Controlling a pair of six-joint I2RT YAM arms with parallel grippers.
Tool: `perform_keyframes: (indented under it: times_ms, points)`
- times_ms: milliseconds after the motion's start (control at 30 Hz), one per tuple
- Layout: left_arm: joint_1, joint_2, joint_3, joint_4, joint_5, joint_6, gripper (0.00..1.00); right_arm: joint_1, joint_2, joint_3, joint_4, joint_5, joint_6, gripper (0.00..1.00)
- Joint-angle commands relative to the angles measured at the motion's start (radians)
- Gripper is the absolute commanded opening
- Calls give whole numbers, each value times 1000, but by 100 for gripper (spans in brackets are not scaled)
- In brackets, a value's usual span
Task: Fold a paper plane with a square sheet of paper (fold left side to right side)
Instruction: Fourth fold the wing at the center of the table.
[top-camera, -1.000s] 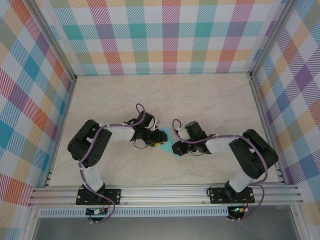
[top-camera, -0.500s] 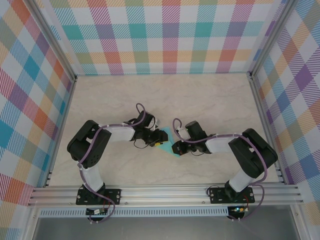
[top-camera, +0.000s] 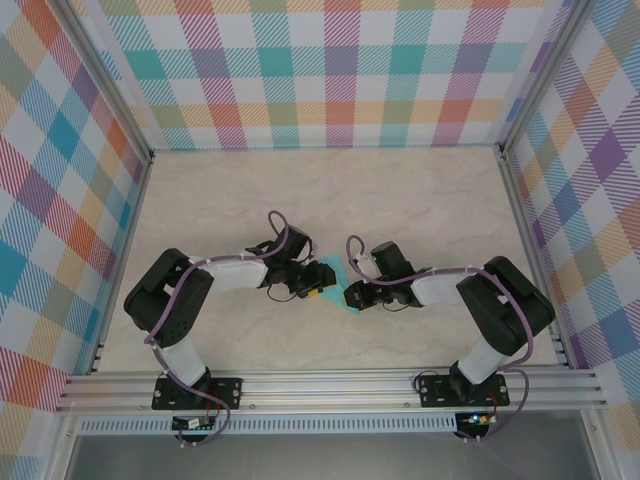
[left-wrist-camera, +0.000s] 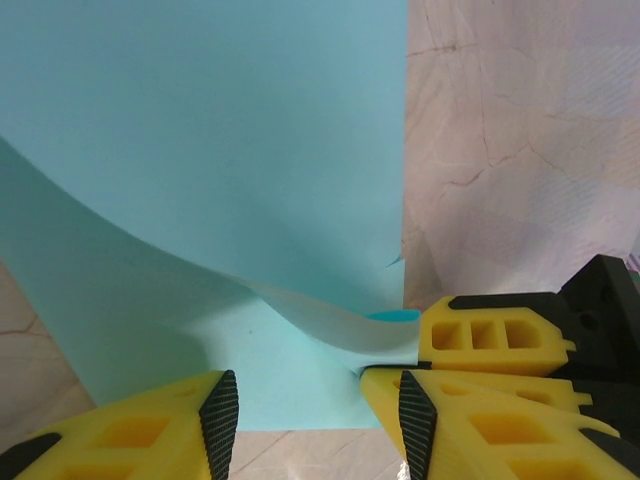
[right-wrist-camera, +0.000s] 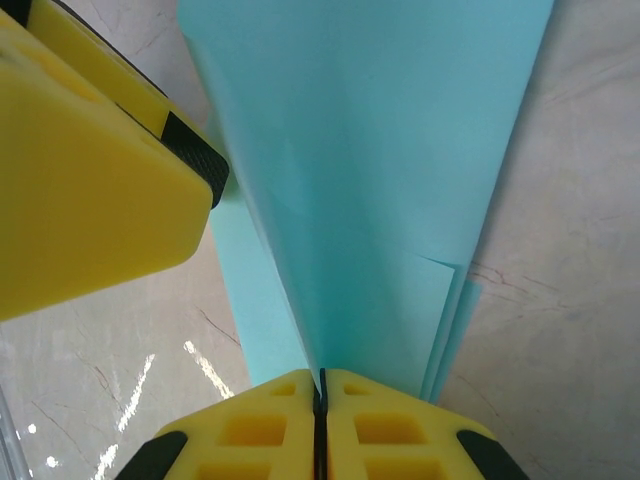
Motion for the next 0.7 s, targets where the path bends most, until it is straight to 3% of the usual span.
perform_keyframes:
  times_ms: [0, 667]
  points:
    - [-11, 13, 5, -10, -16, -30, 48, -5, 31, 4, -8, -7, 6, 9]
    - [-28, 64, 76, -91, -64, -14, 45, -5, 38, 13, -18, -17, 4, 10]
